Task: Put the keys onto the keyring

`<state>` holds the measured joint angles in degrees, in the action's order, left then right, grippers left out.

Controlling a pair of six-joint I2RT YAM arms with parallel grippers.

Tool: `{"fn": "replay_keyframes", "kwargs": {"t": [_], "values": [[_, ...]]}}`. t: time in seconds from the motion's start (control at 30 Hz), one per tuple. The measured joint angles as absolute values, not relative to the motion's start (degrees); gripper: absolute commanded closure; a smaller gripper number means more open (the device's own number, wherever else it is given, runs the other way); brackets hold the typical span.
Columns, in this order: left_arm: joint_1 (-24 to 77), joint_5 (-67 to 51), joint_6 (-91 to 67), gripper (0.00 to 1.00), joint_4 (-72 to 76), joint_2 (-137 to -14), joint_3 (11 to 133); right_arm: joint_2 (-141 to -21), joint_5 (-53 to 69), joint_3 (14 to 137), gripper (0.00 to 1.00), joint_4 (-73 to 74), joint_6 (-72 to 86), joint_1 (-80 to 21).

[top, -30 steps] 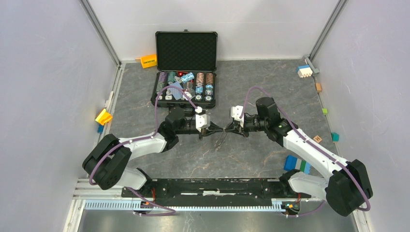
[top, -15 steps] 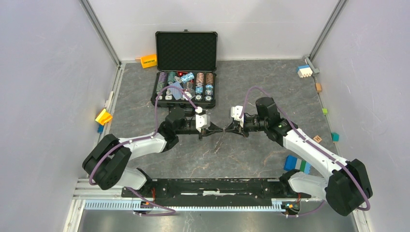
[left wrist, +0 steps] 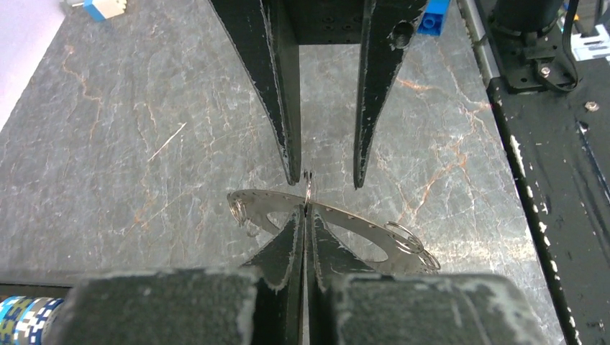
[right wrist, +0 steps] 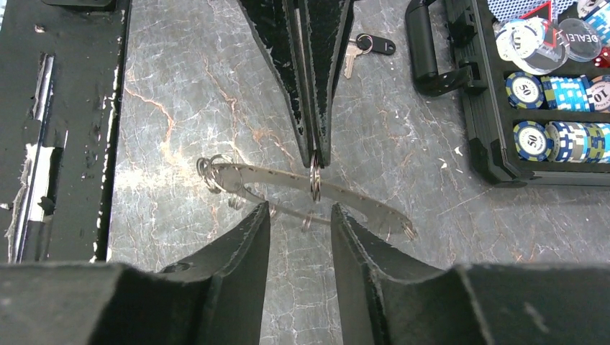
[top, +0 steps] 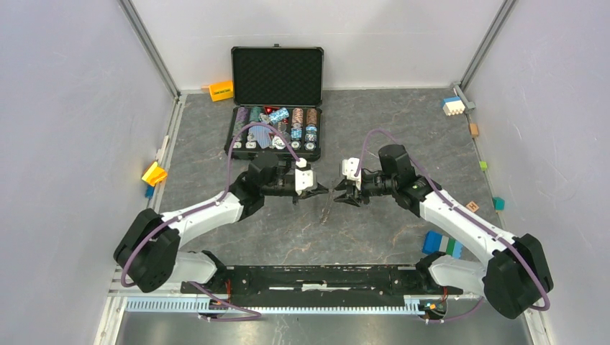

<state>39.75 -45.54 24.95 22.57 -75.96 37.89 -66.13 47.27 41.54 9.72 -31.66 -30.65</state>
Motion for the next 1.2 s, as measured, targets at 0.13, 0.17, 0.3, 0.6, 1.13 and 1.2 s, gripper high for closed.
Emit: {"fn": "replay_keyframes", "kwargs": {"t": [0.13, 0.17, 0.3, 0.6, 1.13, 1.2], "values": [[39.75, -43.90, 28.29, 0.98, 16.16, -74.67, 39.83, -66.26, 47.27, 42.19, 0.56, 10.22, -32.01, -30.65], [39.72, -43.62, 29.02, 0.98, 15.03, -74.19, 39.99, -66.26, 47.24, 42.46, 0.55, 10.28, -32.05, -30.65], [38.94, -44.05, 31.00, 0.98, 10.79, -71.81, 40.10, -66.11, 46.02, 44.05, 0.52, 10.68, -32.01, -30.65], [33.95, -45.12, 40.49, 0.98, -12.64, -60.42, 46.19, -67.29, 39.77, 52.21, 0.50, 10.35, -29.39, -30.65], [31.57, -38.24, 45.36, 0.98, -46.76, -42.28, 51.99, -103.04, 36.58, 74.81, 0.52, 5.13, -23.49, -36.14], [31.57, -37.93, 45.41, 0.98, -48.84, -41.43, 53.49, -108.62, 37.60, 80.01, 0.53, 6.66, -24.38, -37.95]]}}
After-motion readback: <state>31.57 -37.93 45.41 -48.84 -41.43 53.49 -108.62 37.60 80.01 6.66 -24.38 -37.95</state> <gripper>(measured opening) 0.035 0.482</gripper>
